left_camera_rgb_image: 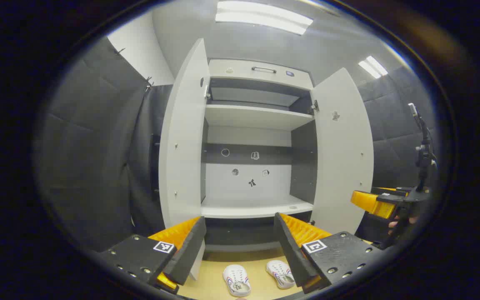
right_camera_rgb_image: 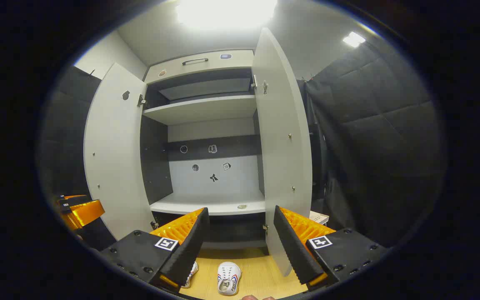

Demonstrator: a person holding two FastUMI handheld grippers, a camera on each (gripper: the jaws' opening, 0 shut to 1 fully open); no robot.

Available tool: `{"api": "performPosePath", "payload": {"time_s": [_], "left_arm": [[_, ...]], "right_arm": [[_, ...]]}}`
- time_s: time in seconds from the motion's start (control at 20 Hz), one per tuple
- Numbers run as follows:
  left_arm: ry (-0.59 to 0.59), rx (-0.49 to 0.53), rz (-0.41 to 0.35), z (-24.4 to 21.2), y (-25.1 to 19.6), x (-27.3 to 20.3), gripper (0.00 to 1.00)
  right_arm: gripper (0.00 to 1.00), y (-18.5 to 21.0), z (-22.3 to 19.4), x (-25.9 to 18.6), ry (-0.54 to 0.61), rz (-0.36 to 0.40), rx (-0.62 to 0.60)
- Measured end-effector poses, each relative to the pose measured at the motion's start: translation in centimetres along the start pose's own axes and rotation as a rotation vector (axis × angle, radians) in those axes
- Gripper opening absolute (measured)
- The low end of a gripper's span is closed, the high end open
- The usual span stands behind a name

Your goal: Grab one shoe with the right hand and put it into the shoe cabinet, grab the other shoe with the left hand and put it into the shoe cabinet; then close the right door with the right hand and the left door with the left hand.

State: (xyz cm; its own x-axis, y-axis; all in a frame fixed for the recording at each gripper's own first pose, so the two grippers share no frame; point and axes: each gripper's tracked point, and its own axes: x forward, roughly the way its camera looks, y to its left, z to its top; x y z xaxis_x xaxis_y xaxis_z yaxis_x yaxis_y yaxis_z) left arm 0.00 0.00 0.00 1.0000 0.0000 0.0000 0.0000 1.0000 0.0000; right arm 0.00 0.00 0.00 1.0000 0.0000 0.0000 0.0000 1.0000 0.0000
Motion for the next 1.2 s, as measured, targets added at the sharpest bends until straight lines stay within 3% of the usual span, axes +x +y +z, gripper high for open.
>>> {"api": "performPosePath", "payload": {"time_s": [1.2], "left_arm": [[0.042,0.000,0.040,-3.0,2.2,-1.5,0.95]], "right_arm": [[0.98,1.7,-2.5,1.7,0.115,0.042,0.024]]}}
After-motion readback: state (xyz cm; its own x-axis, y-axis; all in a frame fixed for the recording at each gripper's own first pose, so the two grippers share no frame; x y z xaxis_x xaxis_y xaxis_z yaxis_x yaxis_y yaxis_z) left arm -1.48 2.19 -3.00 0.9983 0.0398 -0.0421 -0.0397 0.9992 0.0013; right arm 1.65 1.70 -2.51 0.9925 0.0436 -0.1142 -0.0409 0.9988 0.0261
